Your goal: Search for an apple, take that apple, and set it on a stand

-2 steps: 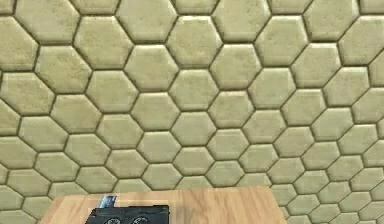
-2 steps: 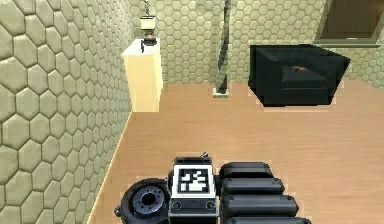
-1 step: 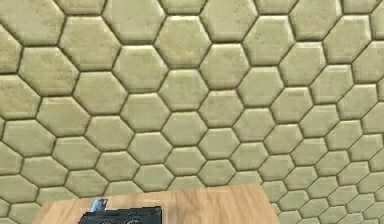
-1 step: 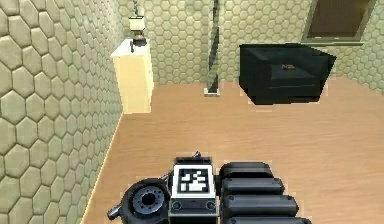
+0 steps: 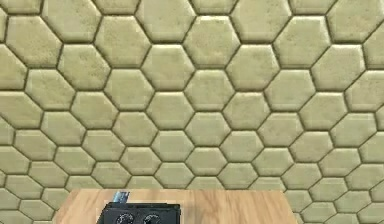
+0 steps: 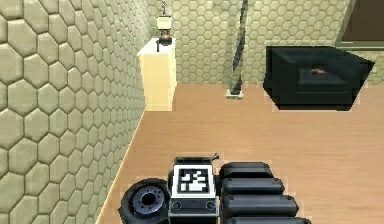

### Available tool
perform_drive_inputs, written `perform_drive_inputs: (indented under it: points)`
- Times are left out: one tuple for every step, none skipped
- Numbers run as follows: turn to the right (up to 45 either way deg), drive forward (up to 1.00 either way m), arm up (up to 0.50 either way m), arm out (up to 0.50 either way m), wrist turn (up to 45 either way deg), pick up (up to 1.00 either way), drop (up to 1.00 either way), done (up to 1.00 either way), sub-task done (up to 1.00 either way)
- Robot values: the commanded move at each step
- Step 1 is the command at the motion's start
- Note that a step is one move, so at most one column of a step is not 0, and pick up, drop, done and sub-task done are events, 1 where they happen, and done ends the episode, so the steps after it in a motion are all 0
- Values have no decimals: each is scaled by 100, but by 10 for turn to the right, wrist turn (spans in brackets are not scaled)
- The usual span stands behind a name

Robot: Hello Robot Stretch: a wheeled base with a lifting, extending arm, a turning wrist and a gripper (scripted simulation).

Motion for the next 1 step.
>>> perform_drive_inputs:
  points:
    - [90, 0, 0, 0, 0, 0, 0, 0, 0]
